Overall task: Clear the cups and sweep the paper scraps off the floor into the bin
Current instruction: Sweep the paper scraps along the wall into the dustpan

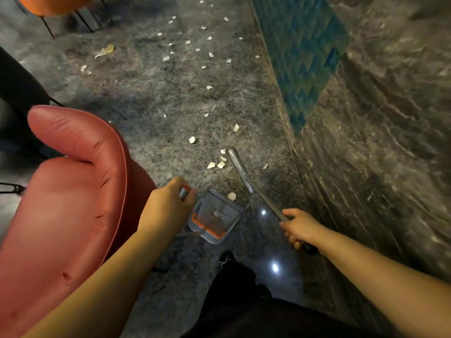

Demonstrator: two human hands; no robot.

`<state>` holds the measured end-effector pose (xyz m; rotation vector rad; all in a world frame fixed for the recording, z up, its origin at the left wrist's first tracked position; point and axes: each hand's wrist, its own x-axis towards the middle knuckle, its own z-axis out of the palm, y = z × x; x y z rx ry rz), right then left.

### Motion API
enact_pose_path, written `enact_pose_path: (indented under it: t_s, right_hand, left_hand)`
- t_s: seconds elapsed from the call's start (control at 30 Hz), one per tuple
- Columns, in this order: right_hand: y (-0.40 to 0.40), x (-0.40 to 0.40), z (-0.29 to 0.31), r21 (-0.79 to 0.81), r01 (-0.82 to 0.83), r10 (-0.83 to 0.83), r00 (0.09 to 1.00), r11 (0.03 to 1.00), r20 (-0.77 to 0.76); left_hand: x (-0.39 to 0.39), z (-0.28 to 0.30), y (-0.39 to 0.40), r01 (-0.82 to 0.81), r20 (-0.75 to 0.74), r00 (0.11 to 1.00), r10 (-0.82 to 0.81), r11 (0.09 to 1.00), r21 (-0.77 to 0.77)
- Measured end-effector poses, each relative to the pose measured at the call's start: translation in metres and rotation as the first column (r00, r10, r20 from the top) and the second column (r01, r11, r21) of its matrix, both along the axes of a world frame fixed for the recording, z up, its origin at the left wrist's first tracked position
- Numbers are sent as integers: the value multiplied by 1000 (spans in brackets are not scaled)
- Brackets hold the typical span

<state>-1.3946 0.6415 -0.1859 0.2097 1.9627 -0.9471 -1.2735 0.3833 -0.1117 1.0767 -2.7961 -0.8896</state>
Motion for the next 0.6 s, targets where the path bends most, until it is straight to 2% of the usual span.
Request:
enact_pose_path:
  t_s: [0.37, 0.6]
  right_hand:
    - [-56, -69, -15, 17, 3, -3, 1000, 1000, -9]
    - [-86, -96, -40, 44, -35, 35, 999, 998, 10]
  left_hand:
    - [-90, -17, -61, 166, 98, 981, -165, 986, -5]
    - [-98, -30, -80, 138, 147, 980, -136, 990, -3]
